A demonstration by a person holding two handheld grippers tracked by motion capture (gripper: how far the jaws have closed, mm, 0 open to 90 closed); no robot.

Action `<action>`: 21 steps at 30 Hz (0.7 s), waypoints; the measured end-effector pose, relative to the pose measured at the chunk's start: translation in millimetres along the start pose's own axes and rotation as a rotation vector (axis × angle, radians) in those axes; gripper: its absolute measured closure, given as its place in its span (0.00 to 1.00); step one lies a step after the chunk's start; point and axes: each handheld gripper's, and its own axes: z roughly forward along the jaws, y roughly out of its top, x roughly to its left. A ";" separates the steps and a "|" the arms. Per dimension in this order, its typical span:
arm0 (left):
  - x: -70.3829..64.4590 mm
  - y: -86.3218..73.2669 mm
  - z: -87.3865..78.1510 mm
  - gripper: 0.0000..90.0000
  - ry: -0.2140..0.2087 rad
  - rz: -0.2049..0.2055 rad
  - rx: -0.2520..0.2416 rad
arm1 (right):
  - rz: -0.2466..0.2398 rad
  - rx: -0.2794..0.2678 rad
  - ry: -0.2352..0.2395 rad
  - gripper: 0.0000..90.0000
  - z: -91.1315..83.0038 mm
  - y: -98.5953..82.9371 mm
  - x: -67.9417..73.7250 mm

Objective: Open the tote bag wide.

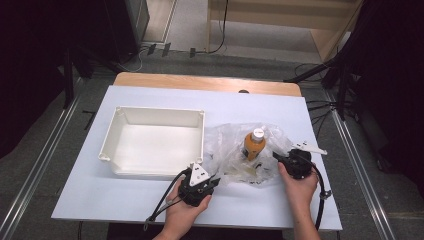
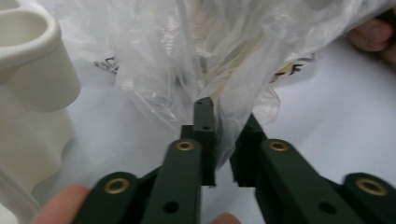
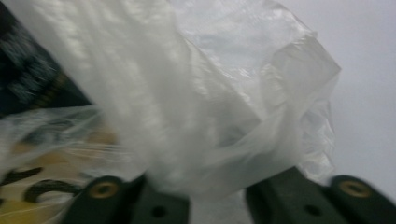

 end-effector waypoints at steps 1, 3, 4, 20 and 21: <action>0.0 0.0 0.0 0.84 0.000 0.000 0.000 | 0.000 0.000 0.000 0.81 0.0 0.0 0.0; -2.9 2.4 -6.4 0.68 -0.013 -0.008 -0.051 | -0.020 -0.088 0.010 0.50 -11.9 0.3 1.3; -4.5 4.0 -9.5 0.58 -0.004 -0.011 -0.080 | -0.023 -0.105 -0.010 0.43 -15.4 1.0 2.5; -17.1 32.8 -24.7 0.48 0.039 -0.011 -0.215 | -0.043 -0.338 0.063 0.23 -75.3 35.5 21.1; -15.6 33.2 -23.0 0.57 0.051 -0.017 -0.195 | -0.049 -0.342 0.069 0.24 -75.6 37.9 22.9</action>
